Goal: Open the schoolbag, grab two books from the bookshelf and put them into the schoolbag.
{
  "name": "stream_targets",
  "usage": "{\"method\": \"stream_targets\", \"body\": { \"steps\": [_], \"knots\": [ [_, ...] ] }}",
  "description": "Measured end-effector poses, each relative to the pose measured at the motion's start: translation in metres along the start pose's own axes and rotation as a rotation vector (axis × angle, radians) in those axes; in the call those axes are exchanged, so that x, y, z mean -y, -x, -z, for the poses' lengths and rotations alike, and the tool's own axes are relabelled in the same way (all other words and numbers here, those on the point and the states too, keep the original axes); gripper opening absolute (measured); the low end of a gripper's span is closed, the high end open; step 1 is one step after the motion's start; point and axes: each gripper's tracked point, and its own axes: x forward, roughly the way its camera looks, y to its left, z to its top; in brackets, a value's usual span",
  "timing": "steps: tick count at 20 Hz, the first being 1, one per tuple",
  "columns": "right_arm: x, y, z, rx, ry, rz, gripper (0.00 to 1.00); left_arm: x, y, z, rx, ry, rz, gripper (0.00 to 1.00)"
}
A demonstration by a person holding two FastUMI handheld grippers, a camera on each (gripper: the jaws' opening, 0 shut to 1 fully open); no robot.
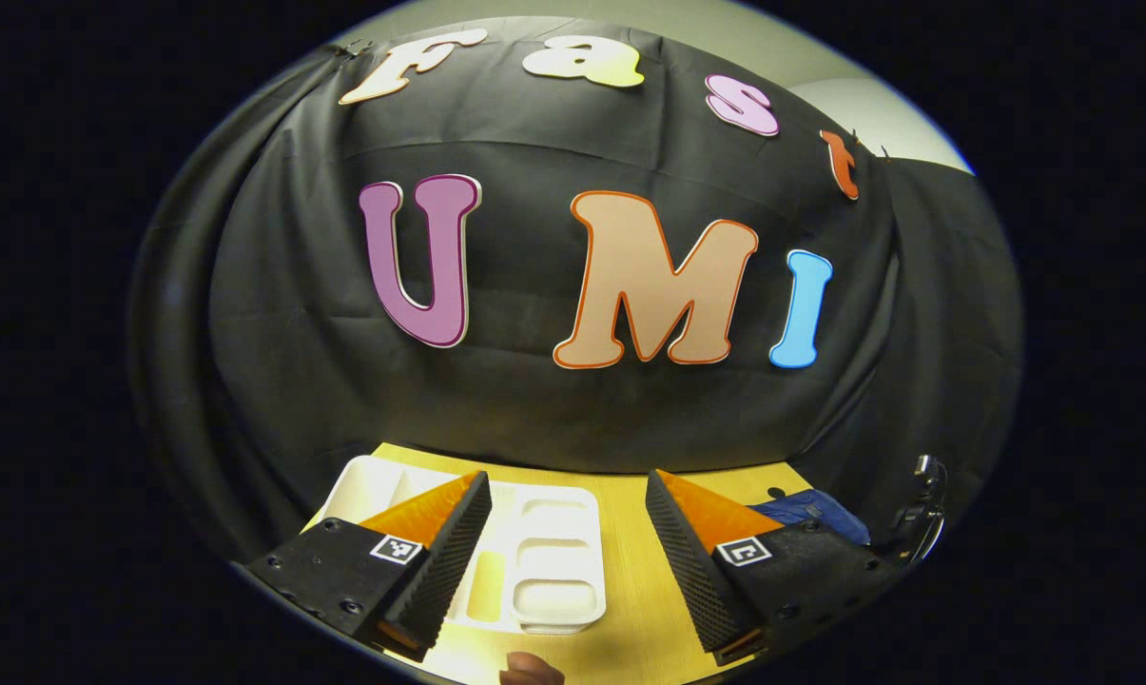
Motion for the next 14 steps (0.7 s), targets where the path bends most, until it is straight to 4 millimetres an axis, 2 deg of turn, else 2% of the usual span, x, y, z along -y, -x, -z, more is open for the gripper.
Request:
{"method": "stream_targets", "body": {
  "steps": [1, 3, 4, 7, 11, 14],
  "knots": [
    [-0.003, 0.004, -0.001, 0.004, 0.015, 0.004, 0.99, 0.001, 0.004, -0.001, 0.006, 0.001, 0.005, 0.94],
    [-0.010, 0.016, -0.002, 0.019, 0.044, 0.011, 1.00, 0.000, 0.007, 0.002, 0.006, -0.006, 0.000, 0.96],
    [-0.013, 0.022, -0.005, 0.032, 0.062, 0.005, 1.00, -0.001, 0.010, 0.004, 0.005, -0.007, -0.006, 0.94],
    [-0.032, 0.042, -0.016, 0.069, 0.122, -0.014, 1.00, 0.000, 0.020, 0.012, 0.003, 0.014, -0.011, 0.96],
    [-0.051, 0.067, -0.043, 0.136, 0.154, -0.026, 1.00, 0.006, 0.029, 0.024, 0.008, -0.026, -0.007, 0.96],
    [-0.066, 0.084, -0.072, 0.202, 0.173, -0.035, 1.00, 0.013, 0.036, 0.028, 0.016, -0.082, 0.003, 0.96]
  ]
}}
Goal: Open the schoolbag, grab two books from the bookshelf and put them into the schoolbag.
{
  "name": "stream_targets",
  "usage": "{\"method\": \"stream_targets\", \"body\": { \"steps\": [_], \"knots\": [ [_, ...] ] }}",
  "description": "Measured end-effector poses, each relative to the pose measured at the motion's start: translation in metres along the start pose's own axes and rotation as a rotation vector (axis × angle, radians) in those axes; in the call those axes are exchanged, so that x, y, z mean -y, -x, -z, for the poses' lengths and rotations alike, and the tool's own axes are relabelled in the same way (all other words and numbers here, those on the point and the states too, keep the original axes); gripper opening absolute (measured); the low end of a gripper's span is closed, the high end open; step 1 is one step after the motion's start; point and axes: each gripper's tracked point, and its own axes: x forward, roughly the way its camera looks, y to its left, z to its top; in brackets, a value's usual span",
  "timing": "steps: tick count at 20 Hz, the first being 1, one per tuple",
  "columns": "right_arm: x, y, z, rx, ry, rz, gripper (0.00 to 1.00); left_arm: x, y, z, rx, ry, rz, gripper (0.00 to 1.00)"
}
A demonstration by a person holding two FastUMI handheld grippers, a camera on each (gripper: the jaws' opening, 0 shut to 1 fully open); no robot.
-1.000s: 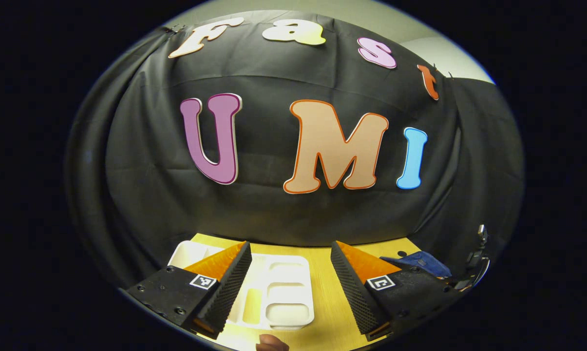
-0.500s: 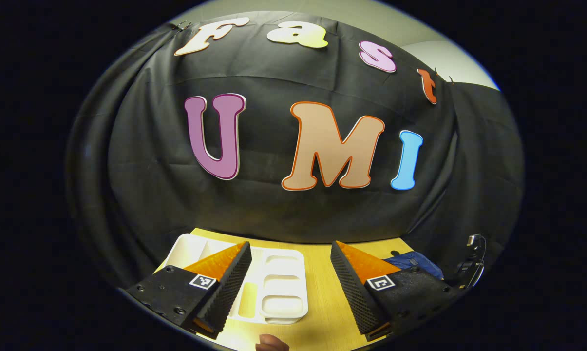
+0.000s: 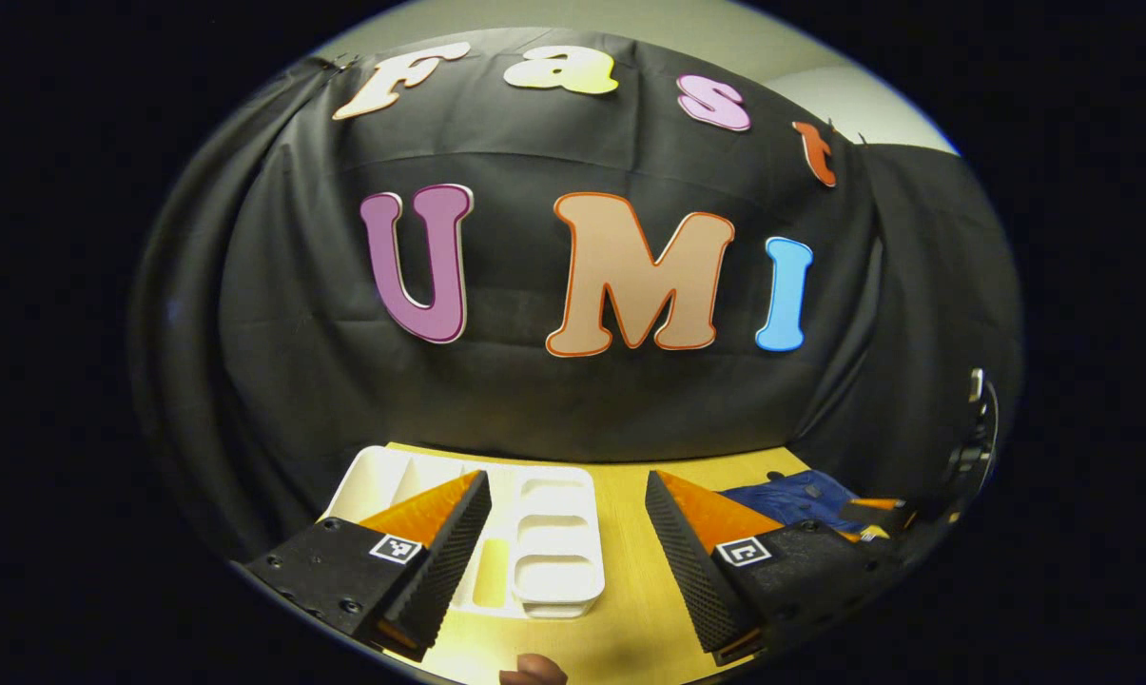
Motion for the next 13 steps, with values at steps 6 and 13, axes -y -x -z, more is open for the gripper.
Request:
{"method": "stream_targets", "body": {
  "steps": [6, 13],
  "knots": [
    [-0.017, 0.025, -0.070, 0.150, 0.037, -0.011, 1.00, 0.011, 0.012, -0.001, 0.038, -0.041, 0.010, 0.96],
    [-0.027, 0.042, -0.108, 0.245, 0.064, -0.007, 1.00, 0.014, 0.017, -0.006, 0.066, -0.054, 0.012, 0.96]
  ]
}}
